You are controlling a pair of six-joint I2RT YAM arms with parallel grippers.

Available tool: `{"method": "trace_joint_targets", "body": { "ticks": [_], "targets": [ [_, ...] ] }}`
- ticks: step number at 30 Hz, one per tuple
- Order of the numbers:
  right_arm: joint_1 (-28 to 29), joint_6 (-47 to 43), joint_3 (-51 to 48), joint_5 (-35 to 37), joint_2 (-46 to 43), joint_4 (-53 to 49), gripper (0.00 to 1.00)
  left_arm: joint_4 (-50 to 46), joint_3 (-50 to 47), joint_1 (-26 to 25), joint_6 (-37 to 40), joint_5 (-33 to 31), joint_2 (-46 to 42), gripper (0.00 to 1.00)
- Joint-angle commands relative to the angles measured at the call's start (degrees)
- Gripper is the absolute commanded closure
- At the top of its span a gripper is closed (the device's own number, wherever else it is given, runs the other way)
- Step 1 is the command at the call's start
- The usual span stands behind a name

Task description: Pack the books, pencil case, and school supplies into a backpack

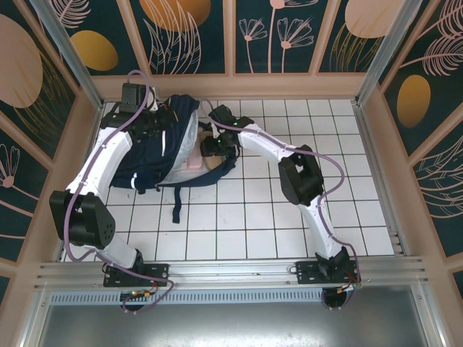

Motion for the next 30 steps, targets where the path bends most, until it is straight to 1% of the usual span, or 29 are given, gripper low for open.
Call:
{"method": "trace_joint_targets", "body": {
  "ticks": [1,3,5,6,8,10,13,15,18,20,23,26,30],
  "targets": [
    [0.77,-3.65,-2.63,-4.78,-2.16,-3.88,0.54,2.66,2.9,0.29,-0.64,2.01,-0.72,1.0],
    [0.77,-3.76,-3.27,-5.19,-1.54,-4.6,0.53,2.7,2.93,0.29,-0.72,2.23,-0.44,1.0],
    [0.46,-2.34,-3.08,-2.31,-0.54,-5.21,0.53,2.72,2.93,0.25,-0.82,2.45,-0.36,1.0],
    [0.09,-1.34,-2.56,-1.25,0.03,-5.54,0.51,2.72,2.97,0.27,-0.9,2.54,-0.34,1.0],
    [-1.11,1.59,-1.31,-0.21,0.92,-5.57,0.51,2.72,2.85,0.29,-1.0,2.68,-0.43,1.0],
    [-2.21,4.78,-0.73,-0.79,1.2,-4.3,0.5,2.81,2.69,0.29,-1.16,2.89,-0.61,1.0],
    [-3.25,7.68,1.13,-4.03,2.14,-2.0,0.49,3.05,2.27,0.27,-1.38,3.22,-0.89,1.0],
    [-3.19,8.22,4.42,-5.42,4.08,-2.71,0.46,3.07,2.01,0.29,-1.46,3.76,-0.89,1.0],
    [-2.77,8.23,8.5,-6.19,6.46,-4.1,0.36,3.23,1.64,0.3,-1.52,4.22,-0.97,1.0],
    [-2.7,8.43,7.79,-6.52,5.57,-3.02,0.33,3.16,1.34,0.24,-1.39,4.3,-1.03,1.0],
    [-2.87,9.13,2.85,-5.7,1.27,0.84,0.28,3.16,0.91,0.29,-1.18,4.17,-1.22,1.0],
    [-3.52,9.8,-1.21,-5.34,-3.05,3.8,0.26,3.2,0.48,0.25,-1.08,4.04,-1.41,1.0],
    [-4.34,10.07,-3.76,-4.09,-6.46,5.1,0.23,3.42,0.3,0.24,-1.25,4.39,-1.33,1.0]
  ]
}}
